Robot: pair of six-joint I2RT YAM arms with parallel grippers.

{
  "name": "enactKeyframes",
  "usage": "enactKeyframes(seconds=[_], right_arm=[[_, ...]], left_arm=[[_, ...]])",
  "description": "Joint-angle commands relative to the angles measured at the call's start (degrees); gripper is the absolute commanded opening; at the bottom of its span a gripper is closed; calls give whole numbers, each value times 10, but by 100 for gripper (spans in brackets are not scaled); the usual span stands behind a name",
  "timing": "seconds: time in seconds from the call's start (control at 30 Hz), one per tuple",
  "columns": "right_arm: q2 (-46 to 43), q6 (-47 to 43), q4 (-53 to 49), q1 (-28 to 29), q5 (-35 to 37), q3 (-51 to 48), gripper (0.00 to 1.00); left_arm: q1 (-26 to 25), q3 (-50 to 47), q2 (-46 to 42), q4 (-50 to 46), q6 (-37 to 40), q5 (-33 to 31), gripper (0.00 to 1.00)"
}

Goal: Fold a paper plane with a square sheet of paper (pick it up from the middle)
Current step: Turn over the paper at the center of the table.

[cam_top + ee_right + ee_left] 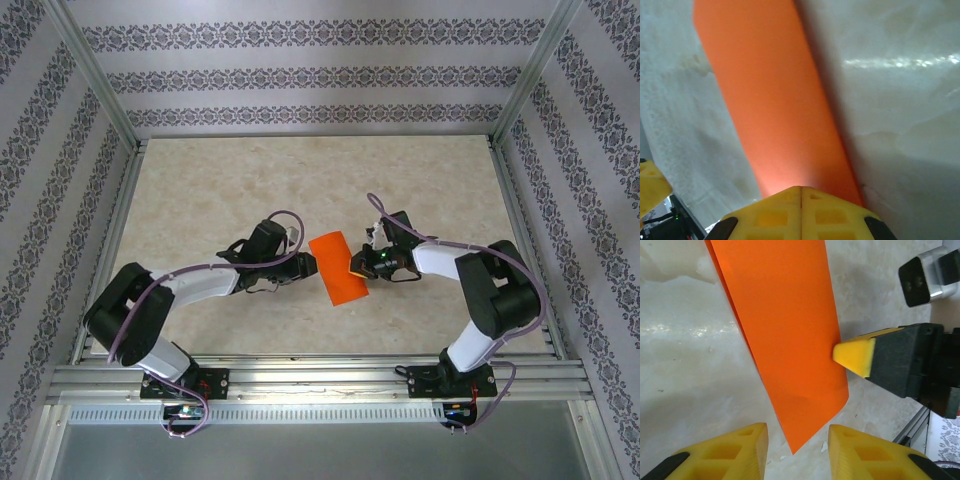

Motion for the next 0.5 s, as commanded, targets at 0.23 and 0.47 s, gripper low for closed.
enactKeyframes(seconds=[0.23,0.47], right_arm=[[40,55,50,-2,11,-39,7],[35,139,128,7,32,-84,7]], left_arm=[[9,25,63,60,-30,25,38],[8,32,93,55,-50,2,39]])
